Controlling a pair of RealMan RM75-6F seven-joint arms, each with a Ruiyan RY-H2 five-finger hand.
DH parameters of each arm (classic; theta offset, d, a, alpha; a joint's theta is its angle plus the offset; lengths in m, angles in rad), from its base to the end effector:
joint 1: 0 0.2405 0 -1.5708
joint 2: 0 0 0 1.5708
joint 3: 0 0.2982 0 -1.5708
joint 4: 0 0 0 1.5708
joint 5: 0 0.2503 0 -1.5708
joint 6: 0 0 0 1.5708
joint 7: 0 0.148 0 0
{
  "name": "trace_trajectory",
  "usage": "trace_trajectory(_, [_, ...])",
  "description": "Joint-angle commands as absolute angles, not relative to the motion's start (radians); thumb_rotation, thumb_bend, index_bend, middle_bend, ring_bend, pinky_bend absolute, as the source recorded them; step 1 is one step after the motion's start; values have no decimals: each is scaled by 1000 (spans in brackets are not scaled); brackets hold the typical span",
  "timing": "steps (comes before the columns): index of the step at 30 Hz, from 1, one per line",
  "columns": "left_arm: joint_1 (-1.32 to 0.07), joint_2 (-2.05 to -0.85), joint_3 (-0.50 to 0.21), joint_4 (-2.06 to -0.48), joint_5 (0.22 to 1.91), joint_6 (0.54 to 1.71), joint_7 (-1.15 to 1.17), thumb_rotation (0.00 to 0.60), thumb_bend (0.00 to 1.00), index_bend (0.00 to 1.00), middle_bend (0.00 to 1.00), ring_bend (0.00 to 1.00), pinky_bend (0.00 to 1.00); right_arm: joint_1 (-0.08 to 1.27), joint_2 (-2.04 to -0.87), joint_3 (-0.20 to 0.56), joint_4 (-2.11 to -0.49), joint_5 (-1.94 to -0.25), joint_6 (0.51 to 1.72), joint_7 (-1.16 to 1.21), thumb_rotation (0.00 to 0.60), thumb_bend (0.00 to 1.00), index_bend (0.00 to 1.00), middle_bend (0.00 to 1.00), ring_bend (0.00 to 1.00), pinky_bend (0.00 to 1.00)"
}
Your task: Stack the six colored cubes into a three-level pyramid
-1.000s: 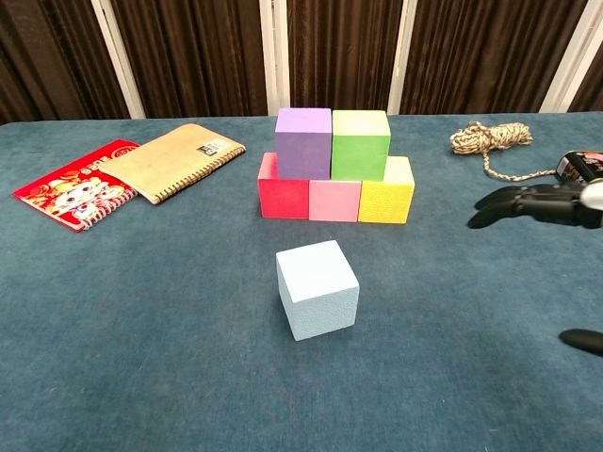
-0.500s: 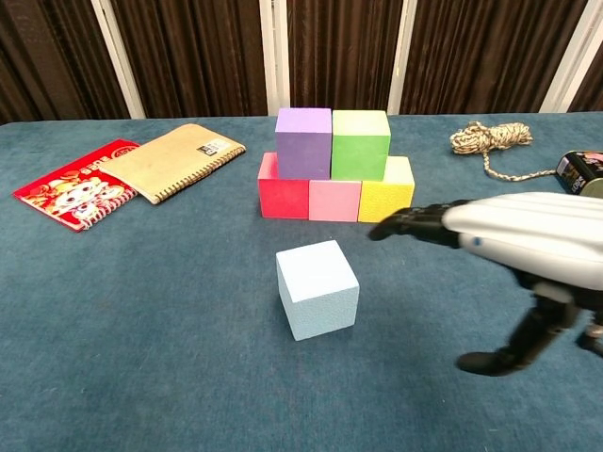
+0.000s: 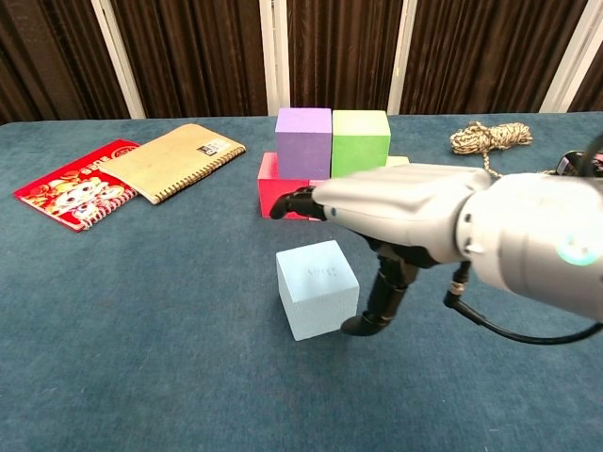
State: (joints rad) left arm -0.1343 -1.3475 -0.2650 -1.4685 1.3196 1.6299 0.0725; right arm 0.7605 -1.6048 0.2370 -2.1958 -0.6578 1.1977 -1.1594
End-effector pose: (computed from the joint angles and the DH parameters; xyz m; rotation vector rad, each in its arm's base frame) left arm -0.3624 0.2508 0.1340 -1.0028 -0.7412 -1.0438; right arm -0.0374 -0.2493 -0.0485 2.1044 -0.9692 0.7860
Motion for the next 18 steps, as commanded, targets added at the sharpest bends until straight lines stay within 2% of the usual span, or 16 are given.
trace_trajectory(1, [-132,-1344,-267,-1472,1319,1632,65,600,313,69,104,0,0,823,-1640,277,-2179,-573,1229,-1192,600,245,72,28,0,0])
trace_trajectory(9, [-130,-1342,-271,-1473,1317,1639,61,600,313,70,104,0,0,927,-1674,303,-2099,-471,1220,-1204,600,245,108,40,0,0])
trace_trajectory(18, [-129,-1346,-277,-1472,1315,1651,72,600,313,71,105,0,0,990,-1670,291,-2024,-429,1182,-1152,600,244,131,79,0,0])
